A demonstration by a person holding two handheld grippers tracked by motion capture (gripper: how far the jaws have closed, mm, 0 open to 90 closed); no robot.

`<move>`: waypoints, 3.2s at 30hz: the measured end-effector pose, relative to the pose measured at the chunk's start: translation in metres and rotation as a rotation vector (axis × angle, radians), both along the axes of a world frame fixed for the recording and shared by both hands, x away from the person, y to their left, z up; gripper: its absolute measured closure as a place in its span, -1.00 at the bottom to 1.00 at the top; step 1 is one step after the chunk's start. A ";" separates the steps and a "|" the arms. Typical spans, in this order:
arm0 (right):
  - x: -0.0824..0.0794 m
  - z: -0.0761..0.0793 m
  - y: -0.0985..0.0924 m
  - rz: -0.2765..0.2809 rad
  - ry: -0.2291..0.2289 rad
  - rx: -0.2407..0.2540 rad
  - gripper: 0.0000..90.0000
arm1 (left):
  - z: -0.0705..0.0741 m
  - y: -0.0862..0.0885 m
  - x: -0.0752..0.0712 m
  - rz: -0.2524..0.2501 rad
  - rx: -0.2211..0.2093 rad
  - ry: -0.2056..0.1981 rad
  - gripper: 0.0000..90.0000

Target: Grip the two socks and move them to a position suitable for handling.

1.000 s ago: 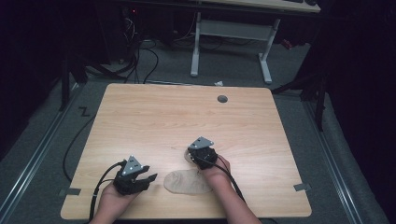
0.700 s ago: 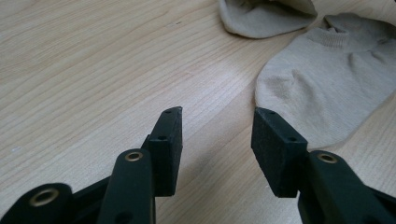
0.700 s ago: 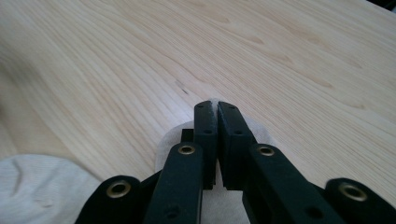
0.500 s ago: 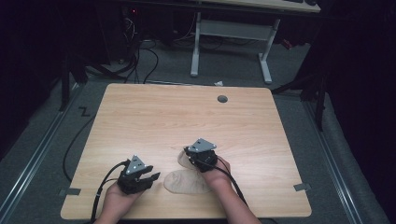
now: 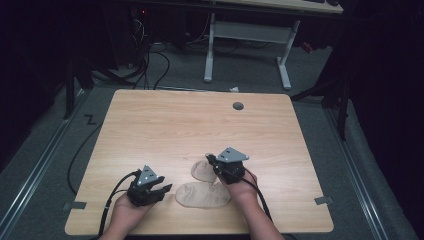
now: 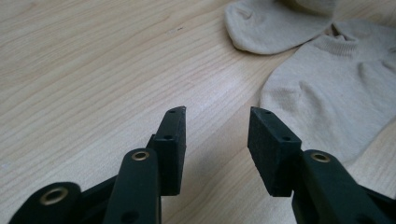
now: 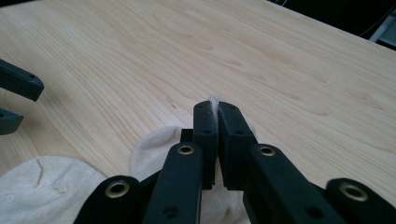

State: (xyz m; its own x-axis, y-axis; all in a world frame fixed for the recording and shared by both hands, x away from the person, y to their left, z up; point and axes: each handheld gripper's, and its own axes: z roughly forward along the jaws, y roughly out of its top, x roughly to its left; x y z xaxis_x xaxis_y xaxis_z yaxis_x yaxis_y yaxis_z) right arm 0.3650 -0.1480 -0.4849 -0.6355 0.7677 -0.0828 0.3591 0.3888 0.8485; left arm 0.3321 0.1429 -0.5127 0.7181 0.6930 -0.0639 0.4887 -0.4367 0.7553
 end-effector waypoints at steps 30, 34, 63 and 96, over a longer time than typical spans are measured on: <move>-0.034 -0.022 -0.100 -0.247 0.093 0.010 0.61 | 0.003 -0.028 0.029 -0.048 -0.030 0.017 0.21; -0.037 -0.023 -0.115 -0.277 0.109 0.023 0.54 | 0.003 -0.032 0.030 -0.049 -0.023 0.021 0.20; -0.008 -0.042 -0.093 -0.262 0.229 -0.041 0.53 | -0.013 -0.095 0.068 -0.063 0.018 0.069 0.59; -0.013 -0.037 -0.087 -0.245 0.189 -0.030 0.87 | -0.009 -0.095 0.059 -0.059 0.009 -0.017 0.92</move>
